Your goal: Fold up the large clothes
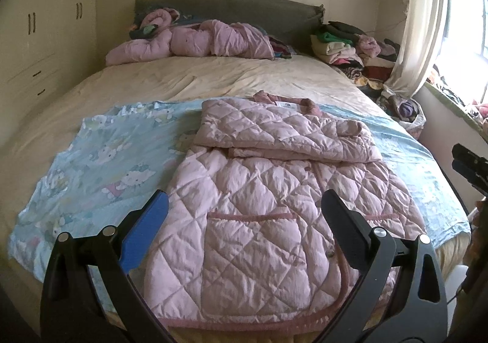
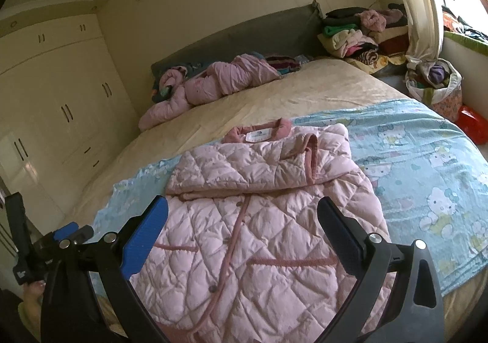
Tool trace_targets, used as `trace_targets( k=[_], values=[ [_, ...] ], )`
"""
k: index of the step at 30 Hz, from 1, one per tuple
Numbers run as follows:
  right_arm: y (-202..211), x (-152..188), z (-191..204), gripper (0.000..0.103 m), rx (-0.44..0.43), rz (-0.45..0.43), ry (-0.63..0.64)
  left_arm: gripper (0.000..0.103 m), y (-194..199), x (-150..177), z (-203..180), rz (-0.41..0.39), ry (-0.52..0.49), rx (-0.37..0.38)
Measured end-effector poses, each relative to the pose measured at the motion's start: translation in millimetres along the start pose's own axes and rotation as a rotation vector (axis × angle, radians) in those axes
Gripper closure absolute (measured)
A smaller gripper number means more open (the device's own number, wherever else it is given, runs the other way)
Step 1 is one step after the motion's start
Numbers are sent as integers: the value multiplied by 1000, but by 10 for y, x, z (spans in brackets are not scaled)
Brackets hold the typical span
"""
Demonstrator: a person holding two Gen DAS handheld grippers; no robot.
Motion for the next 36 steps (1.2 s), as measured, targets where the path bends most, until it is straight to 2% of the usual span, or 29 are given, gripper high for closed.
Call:
trace_targets(
  k=[13,27,36],
  values=[
    [125,200,-140,5,4,19,10,9,22,262,-2,42,-5,-12],
    [222,515,-506,5,27,64,-21,9,-73,567,-60,110,-20,-28],
    [240,660,-685,5,29,98,-36,9,-117,719,148,146,15,-75]
  ],
)
Point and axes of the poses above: each gripper's, at about its wrist camera, not at the fingertips, and y roughly against the way its jaws point, z to its left, x to its underside, the point moved 9 cm from there along -y, roughly the way its jaws point, and after that the axes turned 9 degrees about z, right-handed, at the moved point
